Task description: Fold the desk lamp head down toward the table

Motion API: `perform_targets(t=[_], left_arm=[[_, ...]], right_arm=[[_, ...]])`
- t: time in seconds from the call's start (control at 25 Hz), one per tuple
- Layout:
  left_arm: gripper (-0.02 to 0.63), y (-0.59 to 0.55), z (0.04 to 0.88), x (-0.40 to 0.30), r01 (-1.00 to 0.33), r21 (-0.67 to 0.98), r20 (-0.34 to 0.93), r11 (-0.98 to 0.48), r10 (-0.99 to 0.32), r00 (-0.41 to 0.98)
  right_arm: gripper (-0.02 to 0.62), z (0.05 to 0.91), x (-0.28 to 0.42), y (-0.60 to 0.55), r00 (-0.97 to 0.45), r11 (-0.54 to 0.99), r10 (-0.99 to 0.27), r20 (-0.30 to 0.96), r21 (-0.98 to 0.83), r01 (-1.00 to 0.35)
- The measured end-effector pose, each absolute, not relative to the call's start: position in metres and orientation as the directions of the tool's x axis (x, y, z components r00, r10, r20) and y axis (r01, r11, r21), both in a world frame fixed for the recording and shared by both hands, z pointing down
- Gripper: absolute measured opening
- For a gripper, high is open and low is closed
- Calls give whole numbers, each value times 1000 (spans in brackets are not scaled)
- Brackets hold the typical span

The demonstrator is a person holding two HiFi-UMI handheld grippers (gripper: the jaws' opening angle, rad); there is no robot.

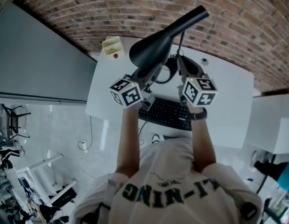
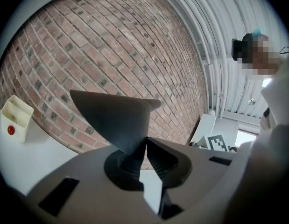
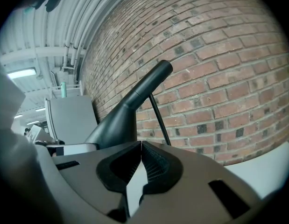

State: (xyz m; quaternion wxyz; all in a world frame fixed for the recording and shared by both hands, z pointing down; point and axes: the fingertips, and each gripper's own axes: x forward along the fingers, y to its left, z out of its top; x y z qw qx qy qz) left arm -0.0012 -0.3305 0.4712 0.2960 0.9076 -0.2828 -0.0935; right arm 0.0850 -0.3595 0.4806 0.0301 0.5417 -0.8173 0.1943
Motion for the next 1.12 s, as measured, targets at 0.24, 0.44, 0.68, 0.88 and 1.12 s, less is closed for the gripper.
perform_targets(t=[0.24,0.44,0.68,0.88,1.12], left_arm=[[14,-333,477,3,-426,615,-26,-664,-557,830],[14,-333,480,6,-403,629,-49,-665,-551,833],[15,-335,486,10,-373,638,-80,-674,-539,838],[17,-338,491,15,-345,657,-95,-670,-528,844],[20,-341,497,20,-307,678,-117,-668,-510,852]], right_arm=[[5,479,88,-360,-413,339,-875,253,-288,-895],[5,480,89,-361,-415,340,-874,252,-292,-894],[5,483,92,-362,-407,330,-876,259,-295,-897],[5,485,97,-365,-400,322,-878,262,-295,-900],[5,487,104,-364,-388,308,-881,272,-292,-905]])
